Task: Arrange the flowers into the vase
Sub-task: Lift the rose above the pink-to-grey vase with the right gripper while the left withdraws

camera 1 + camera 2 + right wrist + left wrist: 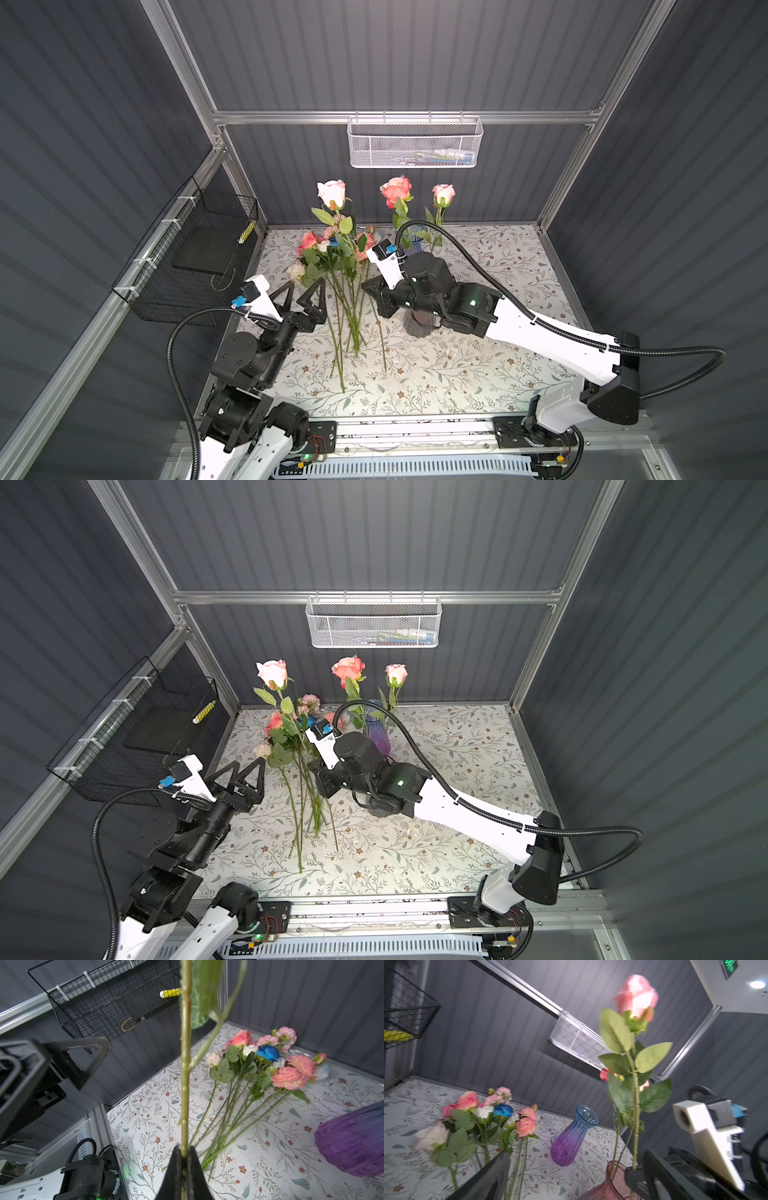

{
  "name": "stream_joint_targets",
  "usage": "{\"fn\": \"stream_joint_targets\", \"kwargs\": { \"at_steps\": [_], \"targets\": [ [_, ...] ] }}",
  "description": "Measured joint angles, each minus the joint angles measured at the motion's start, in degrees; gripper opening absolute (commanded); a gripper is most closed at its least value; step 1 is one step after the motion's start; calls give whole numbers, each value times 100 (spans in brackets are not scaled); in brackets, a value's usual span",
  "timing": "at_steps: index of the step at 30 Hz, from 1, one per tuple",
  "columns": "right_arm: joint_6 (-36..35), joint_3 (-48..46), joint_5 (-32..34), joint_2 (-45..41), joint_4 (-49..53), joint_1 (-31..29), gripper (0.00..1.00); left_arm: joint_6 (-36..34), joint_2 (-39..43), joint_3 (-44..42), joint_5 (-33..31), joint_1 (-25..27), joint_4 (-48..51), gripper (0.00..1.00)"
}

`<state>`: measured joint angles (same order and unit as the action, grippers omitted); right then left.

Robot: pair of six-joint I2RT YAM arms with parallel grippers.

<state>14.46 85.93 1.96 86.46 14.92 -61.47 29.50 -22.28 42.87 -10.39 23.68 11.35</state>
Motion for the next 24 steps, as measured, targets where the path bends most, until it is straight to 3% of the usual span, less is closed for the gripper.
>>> {"fn": "stream_joint_targets", "kwargs": {
  "at_steps": [9, 14, 24],
  "targets": [
    [-205, 321, 350, -262, 190, 0, 2, 903, -127, 229, -1550, 2, 1628, 99],
    [-282, 455, 616, -531, 339, 0, 2, 1320, -142, 221, -1617, 2, 2258, 99],
    [-719, 455, 1478, -1038, 343, 103, 2, 1718, -459, -223, -1377, 2, 2459, 99]
  ]
}}
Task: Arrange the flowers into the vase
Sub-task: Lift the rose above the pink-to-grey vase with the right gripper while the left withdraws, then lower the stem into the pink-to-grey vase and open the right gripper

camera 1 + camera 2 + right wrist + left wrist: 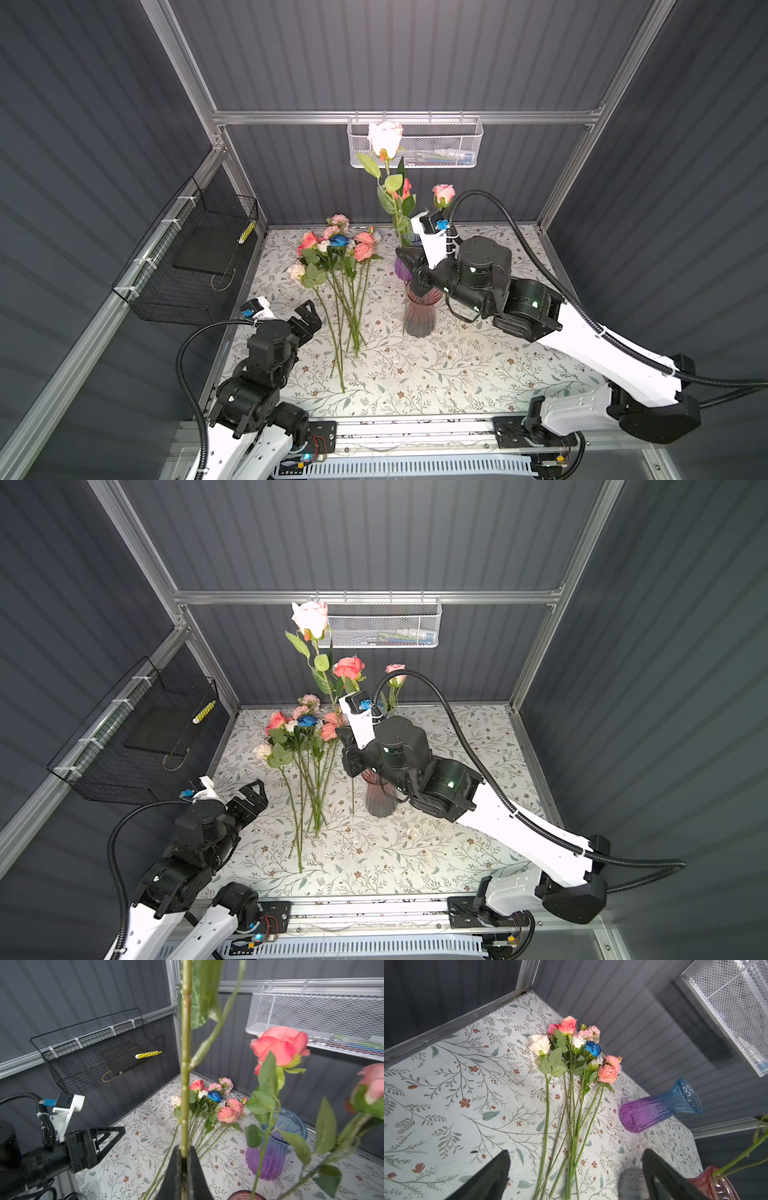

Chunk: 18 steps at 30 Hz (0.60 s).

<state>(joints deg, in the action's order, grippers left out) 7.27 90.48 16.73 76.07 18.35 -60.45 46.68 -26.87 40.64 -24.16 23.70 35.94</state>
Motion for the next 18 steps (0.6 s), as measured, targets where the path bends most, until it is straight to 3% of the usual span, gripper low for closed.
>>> {"fn": "stream_joint_targets", "kwargs": {
  "at_steps": [18],
  "targets": [
    [-535, 317, -31, -184, -509, 1434, 3, 13, -824, 116, 129, 0, -444, 99]
  ]
}}
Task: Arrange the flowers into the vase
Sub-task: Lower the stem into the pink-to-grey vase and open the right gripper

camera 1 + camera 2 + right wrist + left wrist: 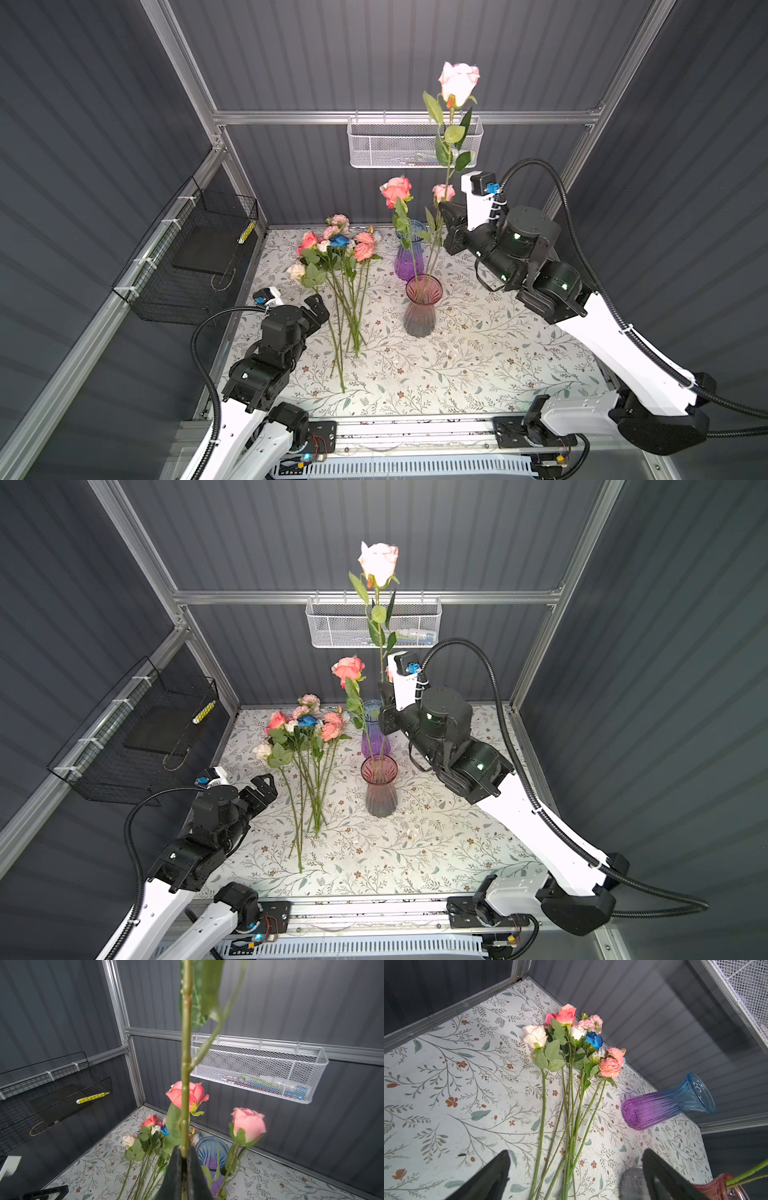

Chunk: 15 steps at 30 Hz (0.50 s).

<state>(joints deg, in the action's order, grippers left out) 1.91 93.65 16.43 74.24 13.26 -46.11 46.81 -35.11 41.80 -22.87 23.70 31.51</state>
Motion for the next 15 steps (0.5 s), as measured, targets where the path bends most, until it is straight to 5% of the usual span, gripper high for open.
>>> {"fn": "stream_joint_targets", "kwargs": {
  "at_steps": [15],
  "targets": [
    [138, -1711, -343, 87, -769, 267, 4, -190, -763, 258, -9, 0, -420, 99]
  ]
}}
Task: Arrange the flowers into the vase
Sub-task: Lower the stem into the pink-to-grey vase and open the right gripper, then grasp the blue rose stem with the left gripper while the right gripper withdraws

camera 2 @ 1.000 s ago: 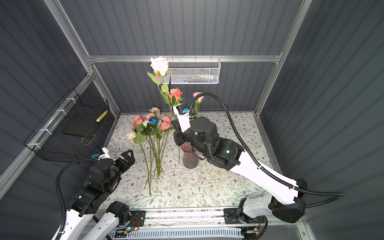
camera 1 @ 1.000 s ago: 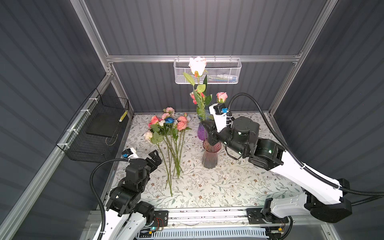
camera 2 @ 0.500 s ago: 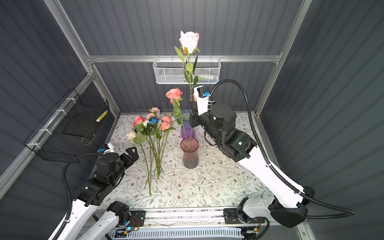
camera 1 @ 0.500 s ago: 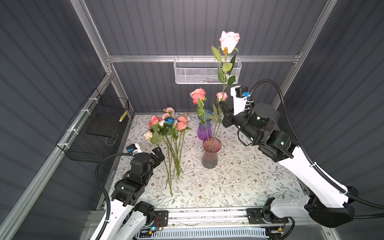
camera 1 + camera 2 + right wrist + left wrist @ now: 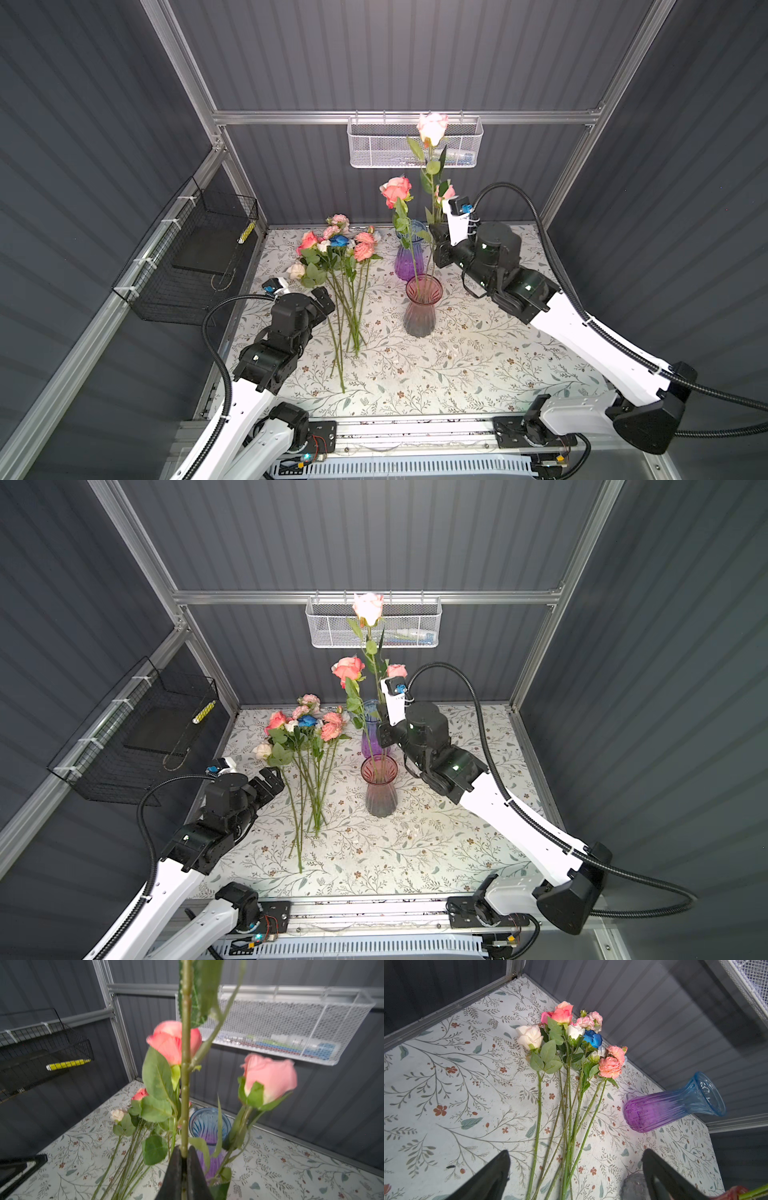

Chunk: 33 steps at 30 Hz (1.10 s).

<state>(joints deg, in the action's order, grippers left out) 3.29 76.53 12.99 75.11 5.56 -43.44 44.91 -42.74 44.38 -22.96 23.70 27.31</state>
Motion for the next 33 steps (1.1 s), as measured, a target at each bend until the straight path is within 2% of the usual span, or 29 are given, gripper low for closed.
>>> {"fn": "stream_joint_targets", "kwargs": {
  "at_steps": [5, 13, 20, 27, 33],
  "targets": [
    [254, -621, -85, -7, -98, 0, 10, -188, -490, 348, 0, 0, -162, 99],
    [579, -892, -251, -304, -120, 0, 24, -229, -822, 402, 22, 0, -348, 99],
    [772, -1067, -363, -778, -125, -17, 28, -225, -933, 417, 74, 0, -431, 99],
    [885, -1416, -358, -1707, -37, -118, 32, -240, -1484, 474, 101, 0, -511, 99],
    [935, -1836, -140, -2551, 90, -122, 36, -387, -2197, 638, 116, -2, -533, 90]
  ]
}}
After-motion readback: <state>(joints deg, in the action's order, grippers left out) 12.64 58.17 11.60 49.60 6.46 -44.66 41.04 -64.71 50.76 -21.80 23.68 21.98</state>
